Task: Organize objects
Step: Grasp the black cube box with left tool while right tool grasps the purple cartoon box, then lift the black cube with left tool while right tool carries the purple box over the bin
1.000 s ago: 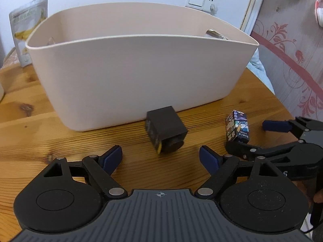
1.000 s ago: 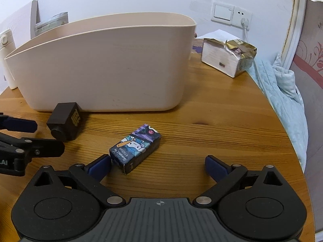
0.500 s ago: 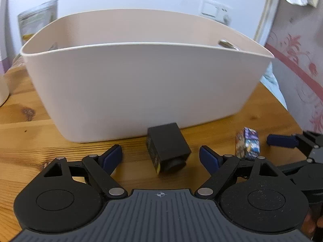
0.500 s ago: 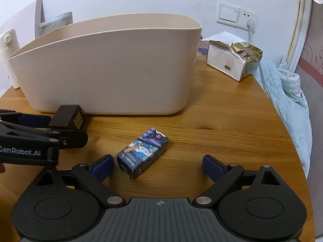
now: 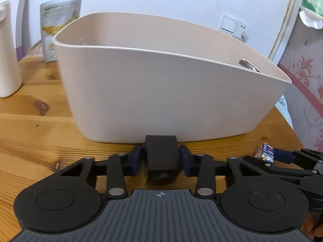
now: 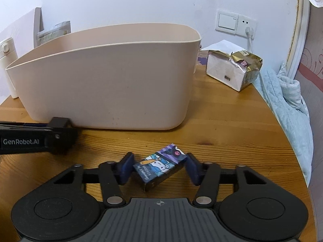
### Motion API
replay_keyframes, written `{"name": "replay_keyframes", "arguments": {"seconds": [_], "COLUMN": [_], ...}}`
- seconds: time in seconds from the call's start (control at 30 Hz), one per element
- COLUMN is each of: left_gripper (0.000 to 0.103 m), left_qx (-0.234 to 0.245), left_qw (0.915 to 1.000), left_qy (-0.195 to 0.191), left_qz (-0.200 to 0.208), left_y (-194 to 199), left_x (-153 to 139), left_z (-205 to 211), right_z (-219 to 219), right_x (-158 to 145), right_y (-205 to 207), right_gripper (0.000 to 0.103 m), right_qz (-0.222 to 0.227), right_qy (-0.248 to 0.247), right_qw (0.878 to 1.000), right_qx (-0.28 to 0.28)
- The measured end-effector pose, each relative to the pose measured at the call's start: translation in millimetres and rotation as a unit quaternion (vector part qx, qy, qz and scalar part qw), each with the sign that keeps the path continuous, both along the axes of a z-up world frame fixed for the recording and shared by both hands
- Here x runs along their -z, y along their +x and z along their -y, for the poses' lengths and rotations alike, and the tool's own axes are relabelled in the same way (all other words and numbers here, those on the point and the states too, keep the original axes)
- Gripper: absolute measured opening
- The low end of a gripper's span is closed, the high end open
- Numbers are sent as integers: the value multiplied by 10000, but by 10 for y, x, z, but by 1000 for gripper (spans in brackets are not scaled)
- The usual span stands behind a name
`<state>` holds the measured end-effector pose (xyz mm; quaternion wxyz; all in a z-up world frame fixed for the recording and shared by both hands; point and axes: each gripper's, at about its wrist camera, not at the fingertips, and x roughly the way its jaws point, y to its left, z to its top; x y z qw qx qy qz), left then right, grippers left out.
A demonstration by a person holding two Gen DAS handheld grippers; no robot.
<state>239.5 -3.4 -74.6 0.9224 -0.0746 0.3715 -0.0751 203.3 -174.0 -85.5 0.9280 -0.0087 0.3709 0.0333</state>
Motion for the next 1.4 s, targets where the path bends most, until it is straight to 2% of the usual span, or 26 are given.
{"name": "replay_keyframes", "arguments": {"seconds": [0.07, 0.77, 1.4], "left_gripper": [36, 33, 33], "left_qx": [2, 196, 294], "left_qw": [9999, 9997, 9982], "left_qy": [-101, -125, -40], "left_qz": [-3, -21, 522], "left_y": [-8, -314, -646], "left_x": [1, -66, -534], "left_z": [-51, -250, -407], "right_z": [-1, -34, -53], "right_x": [4, -142, -612], "right_y": [-7, -334, -679], "right_gripper": [51, 50, 50], "right_qz": [16, 90, 743], "right_qy": [11, 111, -54], "right_qw": [10000, 9999, 9972], "right_qx": [10, -8, -58]}}
